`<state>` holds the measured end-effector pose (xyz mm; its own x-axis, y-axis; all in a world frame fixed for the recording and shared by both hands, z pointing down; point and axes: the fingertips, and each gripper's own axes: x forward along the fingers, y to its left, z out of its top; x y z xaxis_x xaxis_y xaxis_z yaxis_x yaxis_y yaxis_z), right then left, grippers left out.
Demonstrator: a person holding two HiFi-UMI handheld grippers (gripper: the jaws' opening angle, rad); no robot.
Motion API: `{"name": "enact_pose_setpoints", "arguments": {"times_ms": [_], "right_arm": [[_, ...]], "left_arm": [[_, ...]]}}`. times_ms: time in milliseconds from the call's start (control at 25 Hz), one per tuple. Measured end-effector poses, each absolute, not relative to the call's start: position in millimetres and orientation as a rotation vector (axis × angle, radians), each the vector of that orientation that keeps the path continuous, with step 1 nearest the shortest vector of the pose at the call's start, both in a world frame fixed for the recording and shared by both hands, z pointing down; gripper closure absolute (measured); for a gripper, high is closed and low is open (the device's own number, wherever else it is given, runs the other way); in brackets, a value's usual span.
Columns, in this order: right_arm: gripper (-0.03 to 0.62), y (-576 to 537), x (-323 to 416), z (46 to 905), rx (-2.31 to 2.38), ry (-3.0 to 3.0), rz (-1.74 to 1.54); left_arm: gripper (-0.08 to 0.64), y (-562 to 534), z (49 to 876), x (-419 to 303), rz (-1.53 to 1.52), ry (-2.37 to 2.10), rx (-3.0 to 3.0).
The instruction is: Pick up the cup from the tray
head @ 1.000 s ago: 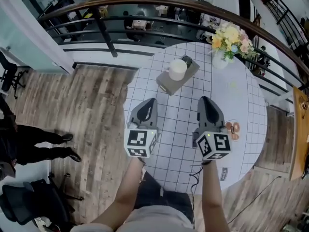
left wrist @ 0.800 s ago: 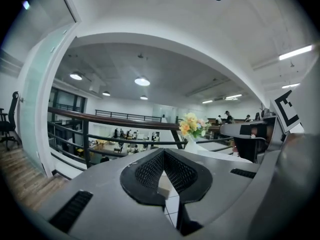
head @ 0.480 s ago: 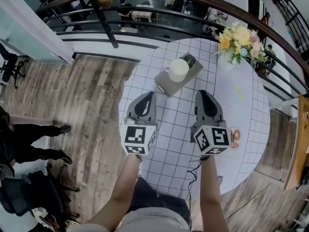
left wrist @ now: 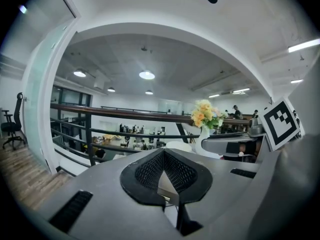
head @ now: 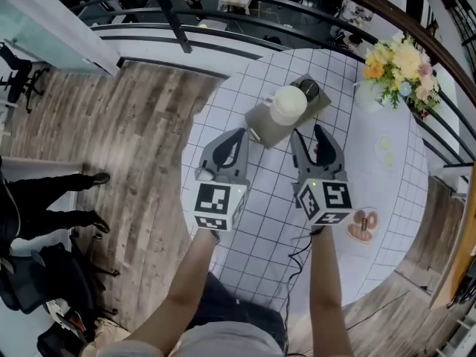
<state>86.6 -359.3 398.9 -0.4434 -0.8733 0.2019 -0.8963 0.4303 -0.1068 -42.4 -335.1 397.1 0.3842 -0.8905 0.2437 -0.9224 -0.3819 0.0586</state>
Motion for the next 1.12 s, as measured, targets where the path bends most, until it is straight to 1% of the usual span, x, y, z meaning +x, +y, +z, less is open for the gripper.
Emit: {"name": "enact_pose_setpoints", "arguments": {"times_ms": [200,400,680,1120], "right_arm": [[0.336,-380.9,73.1,422.6,1.510,-2.529,0.255],[0.296,-400.8,71.3,443.8,1.495,-2.518,0.295],[0.276,-416.1,61.4,458.7,1.435,-2.524,0.267],[0.267,-431.7,51.9,469.0,1.431,-2.525,0.259]], "left_arm": [[0.553,-346.8,409.0,-43.5,0.273,-1.634,2.442],[0.552,-353.0,423.0,-45.5,0.298,-1.629,2.430],[0.553,-359.1,433.0,-52.5,0.295,-1.632,2.406],[0.553,-358.4,453.8,-64.0,0.308,-1.632,2.341]]}}
